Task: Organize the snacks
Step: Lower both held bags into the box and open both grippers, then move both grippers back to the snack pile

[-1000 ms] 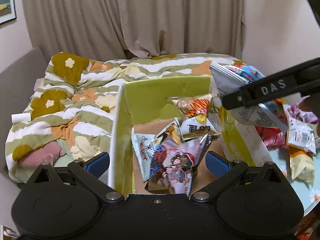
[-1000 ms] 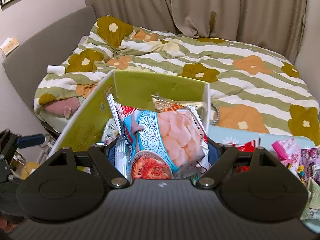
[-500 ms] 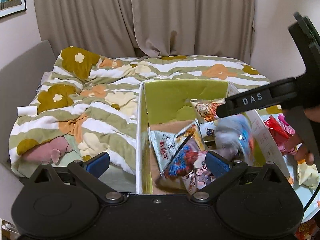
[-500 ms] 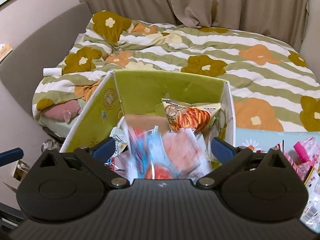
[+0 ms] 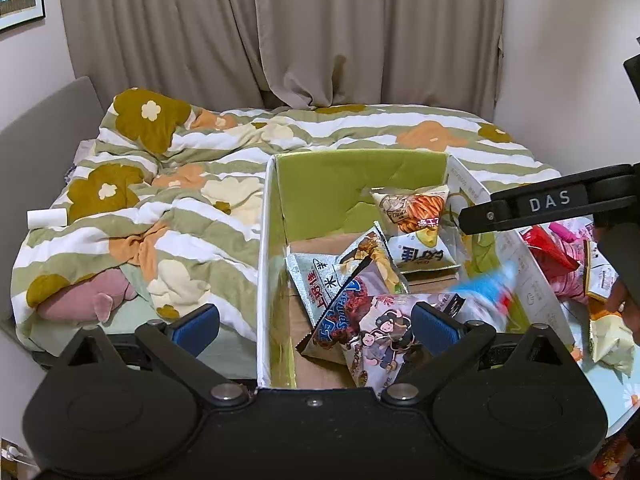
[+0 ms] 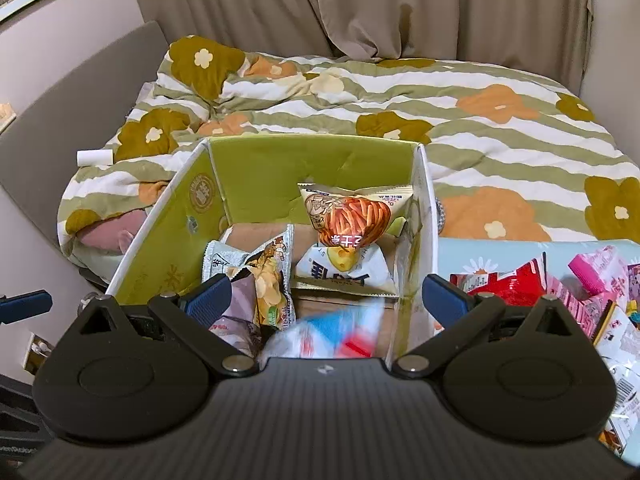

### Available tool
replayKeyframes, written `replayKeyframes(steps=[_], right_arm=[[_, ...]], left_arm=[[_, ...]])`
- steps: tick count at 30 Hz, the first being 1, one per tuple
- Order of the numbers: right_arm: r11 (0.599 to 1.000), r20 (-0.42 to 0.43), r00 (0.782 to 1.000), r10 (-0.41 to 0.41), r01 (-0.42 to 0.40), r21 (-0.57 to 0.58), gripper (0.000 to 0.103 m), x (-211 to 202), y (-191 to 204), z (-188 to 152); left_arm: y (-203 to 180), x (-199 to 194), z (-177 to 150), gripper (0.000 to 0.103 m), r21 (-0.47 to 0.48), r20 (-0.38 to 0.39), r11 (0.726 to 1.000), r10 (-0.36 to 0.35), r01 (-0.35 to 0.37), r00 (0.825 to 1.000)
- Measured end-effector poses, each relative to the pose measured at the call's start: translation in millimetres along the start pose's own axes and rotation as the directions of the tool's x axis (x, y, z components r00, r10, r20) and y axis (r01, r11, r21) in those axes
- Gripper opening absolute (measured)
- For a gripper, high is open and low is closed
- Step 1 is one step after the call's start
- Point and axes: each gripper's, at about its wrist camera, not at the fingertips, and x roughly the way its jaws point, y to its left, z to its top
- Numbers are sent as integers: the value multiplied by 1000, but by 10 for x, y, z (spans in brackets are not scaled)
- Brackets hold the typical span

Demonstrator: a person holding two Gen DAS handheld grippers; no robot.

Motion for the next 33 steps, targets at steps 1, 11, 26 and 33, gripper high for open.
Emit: replayKeyframes(steps=[1,11,26,33], right_arm=[[1000,3,1000,0,0,2,103,-25,-5,4],[1000,49,999,-6,6,3,103,-465,-123,-41],[997,160,984,-77,79,-3,103,-1462,-1139,-377],[983,188,965,-181,180,24,103,-1797,-1870,-601]], left_arm=[[-6,-12,0,103,1,2,1000,-1,1,1000],[-198,-260,19,103,-4,44,1000,2,-1,999],[-1378,-681,58,103,25,134,996,-89,87,987],[-2109,-649,96,103,78,131,985,-160,151,978]])
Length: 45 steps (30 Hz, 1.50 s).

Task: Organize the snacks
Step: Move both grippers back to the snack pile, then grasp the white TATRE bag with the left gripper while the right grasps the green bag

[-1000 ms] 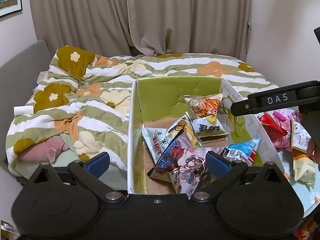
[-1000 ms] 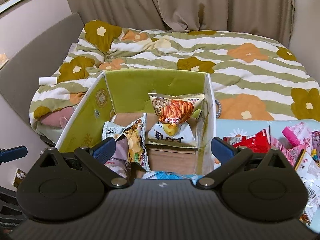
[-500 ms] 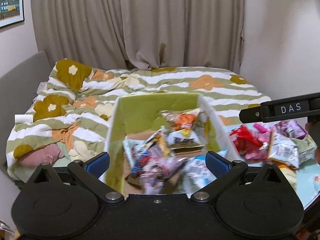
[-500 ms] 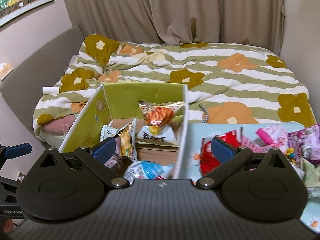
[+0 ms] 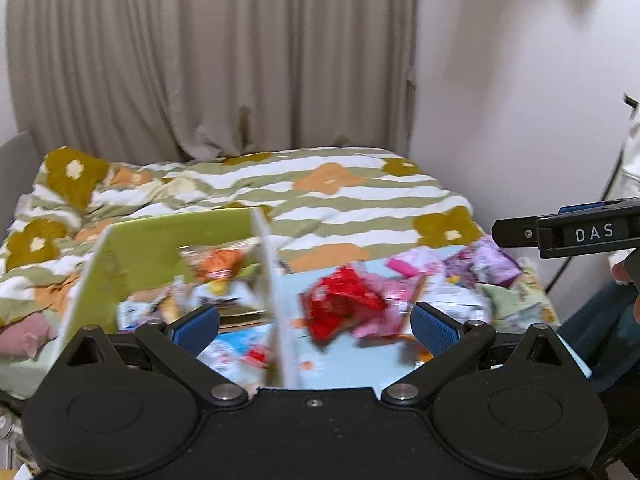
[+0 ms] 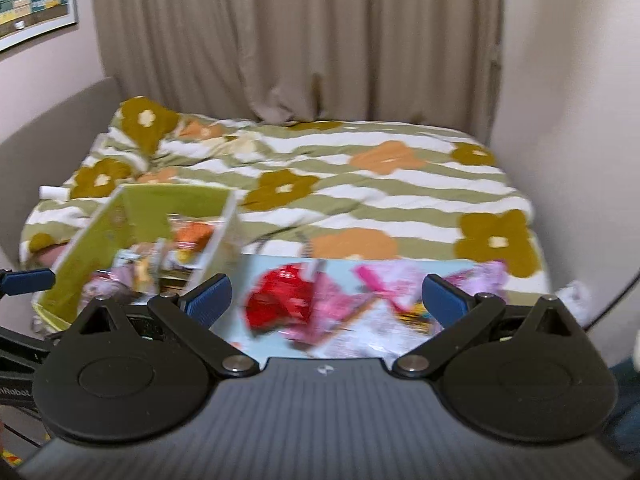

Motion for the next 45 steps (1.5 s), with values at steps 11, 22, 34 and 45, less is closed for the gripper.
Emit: replayKeyframes(steps=[11,22,34,45], right_arm=[[997,-42,998,-45,48,59,103,16,-1162,-285],[996,-118,993,14,-3,90,103,481,-1797,-520],[992,-194,979,65,-42,122,103,1049,-1980,-724],[989,-218,971,99,-72,129,103,1316,-1973,-760]], left_arm=[[-1014,442,31,103,124,-35,990,-66,70,997],[-1974,1199,-231,103,412,-80,911,38,-1,996],[-2236,2050,-481,103,606,-101,791,186,-88,977],[-2090,2377,-431,97,552,-184,832,184,-54,966]])
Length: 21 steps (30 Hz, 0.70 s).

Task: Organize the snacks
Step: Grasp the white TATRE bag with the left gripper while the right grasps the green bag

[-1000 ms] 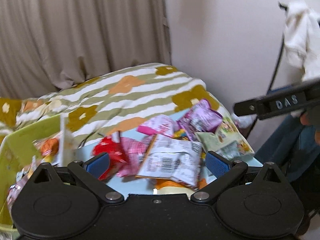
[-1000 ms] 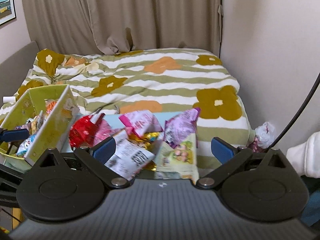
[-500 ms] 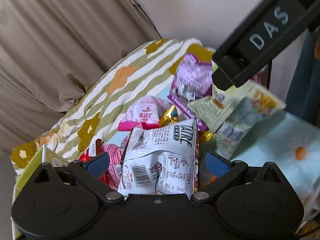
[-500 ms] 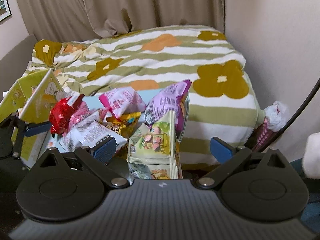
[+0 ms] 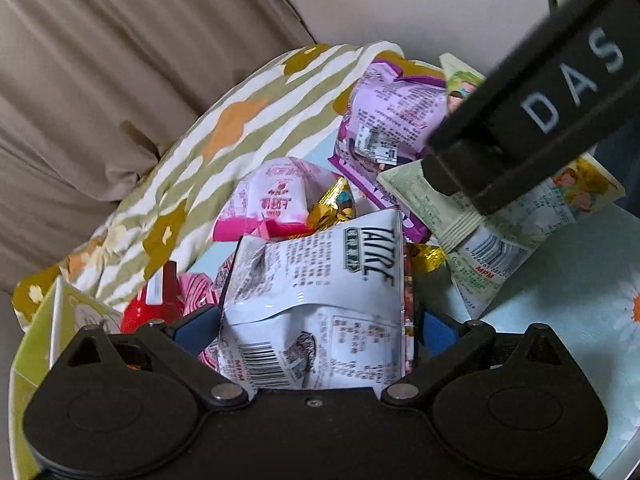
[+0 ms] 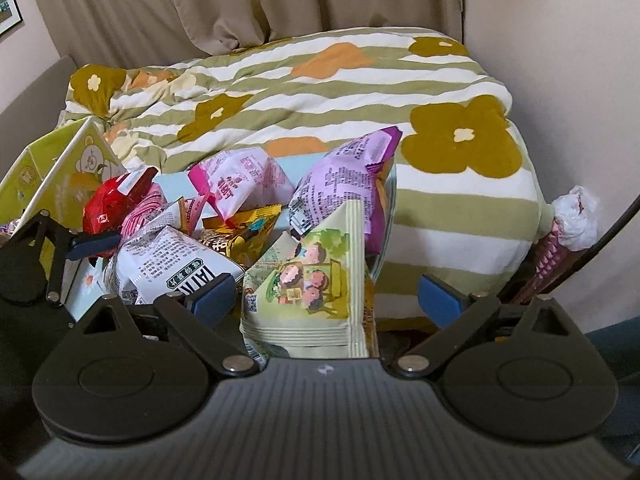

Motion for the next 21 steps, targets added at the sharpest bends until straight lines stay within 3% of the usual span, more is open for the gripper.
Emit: replayKeyframes(steps=[2,5,9,21], right_arm=[[1000,-3,1000,1,-1,-3,103,18,7,1],[1000,-10,1000,3,-3,-7,103,42,15,-9],[1000,-19,1000,12,-12,-10,103,78,36,-16],[998,-22,1000,3,-5,-58,98,104,178,-34]], left_arm=[[49,-11,-10,92,-30,1,999,-38,38,999],[82,-7,-25,76,-37,-3,999,-33,33,999],[119,-58,-41,67,-65,3,996,-53,53,999],[236,-354,-117,65,-218,23,973,-68,72,997]])
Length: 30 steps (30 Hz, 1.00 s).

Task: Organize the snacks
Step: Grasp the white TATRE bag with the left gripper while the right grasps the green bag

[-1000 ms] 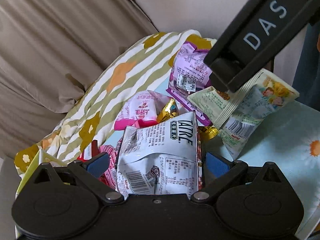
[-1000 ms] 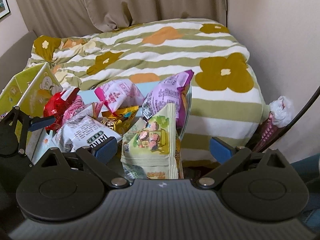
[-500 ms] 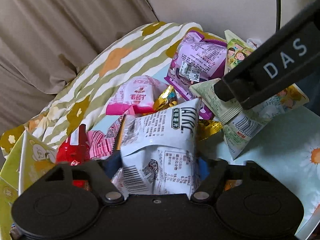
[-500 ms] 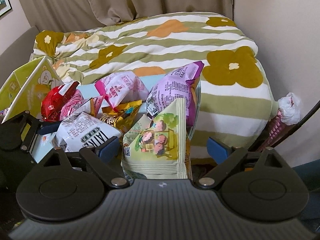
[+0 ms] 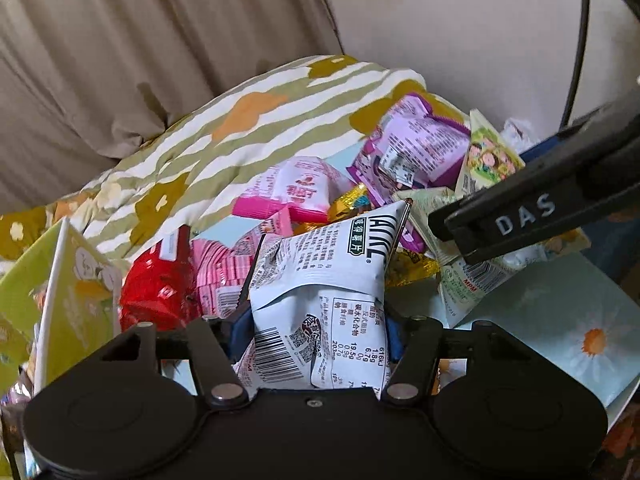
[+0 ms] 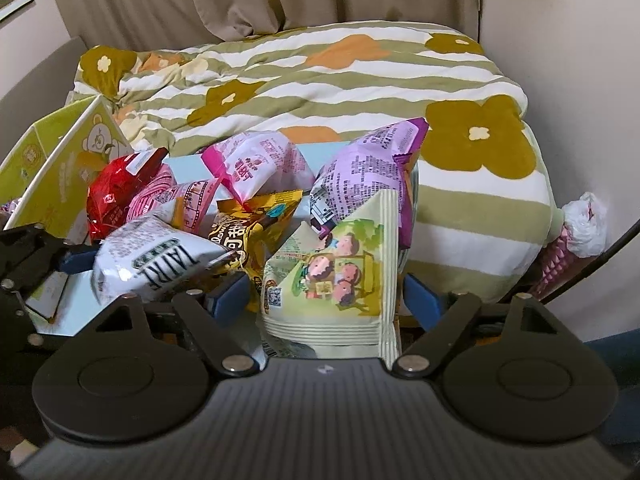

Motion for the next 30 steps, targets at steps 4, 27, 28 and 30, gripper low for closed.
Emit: replayKeyframes(steps=[4,27,28,30], right_arm=[[1000,-3,1000,-11,11,-20,95,40,32,-1],[999,56,998,-3,6,-53,72,-424,178,-89],[998,62,998,2,1,-55,72,-476,204,-86],[998,75,997,11,-7,-60,72,-580,257,-84]], left_arm=[[73,-85,-31,65,-40,9,999,3,-3,1000],[247,-670,-202,65,-183,66,982,62,-49,996],[267,-724,-216,65,-192,70,980,67,-53,995],[310,-842,-249,65,-213,78,975,83,-65,993]])
